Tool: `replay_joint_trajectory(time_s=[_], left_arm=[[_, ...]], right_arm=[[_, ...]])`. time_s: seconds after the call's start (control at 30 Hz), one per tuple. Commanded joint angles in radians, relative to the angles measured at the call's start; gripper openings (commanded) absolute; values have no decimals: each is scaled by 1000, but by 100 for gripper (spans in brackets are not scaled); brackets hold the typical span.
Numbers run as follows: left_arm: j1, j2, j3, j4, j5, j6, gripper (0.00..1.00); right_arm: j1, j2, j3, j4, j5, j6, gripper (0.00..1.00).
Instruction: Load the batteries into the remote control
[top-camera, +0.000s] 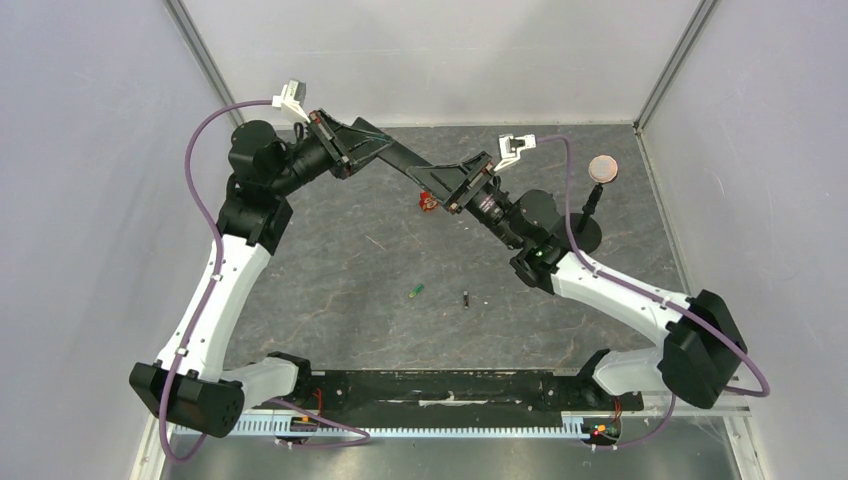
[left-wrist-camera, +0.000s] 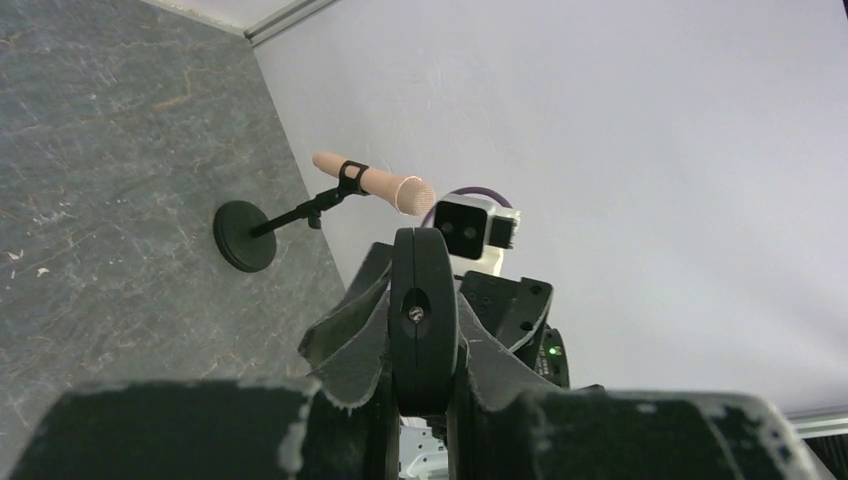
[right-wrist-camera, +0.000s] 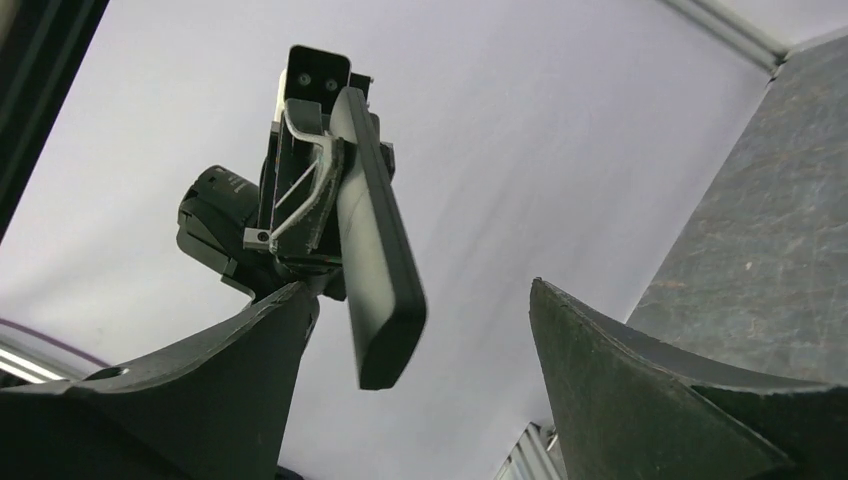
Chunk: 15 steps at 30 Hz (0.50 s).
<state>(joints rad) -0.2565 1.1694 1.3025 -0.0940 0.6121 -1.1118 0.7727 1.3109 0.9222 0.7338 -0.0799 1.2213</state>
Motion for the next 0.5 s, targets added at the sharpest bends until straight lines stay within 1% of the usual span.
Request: replay_joint_trajectory(time_s=[0.0, 0.23, 0.33, 0.47], left_arm=[[5, -29, 0, 58, 55, -49, 2], [5, -39, -13, 35, 71, -40, 2], [5, -44, -12, 36, 71, -39, 2], [5, -45, -8, 40, 78, -46, 2]], right_arm=[[-4, 34, 37, 127, -31, 74, 82], [-10, 79, 64, 124, -47, 93, 76], [-15, 87, 47, 140, -50, 108, 73], [-23, 94, 21, 154, -50, 121, 71]])
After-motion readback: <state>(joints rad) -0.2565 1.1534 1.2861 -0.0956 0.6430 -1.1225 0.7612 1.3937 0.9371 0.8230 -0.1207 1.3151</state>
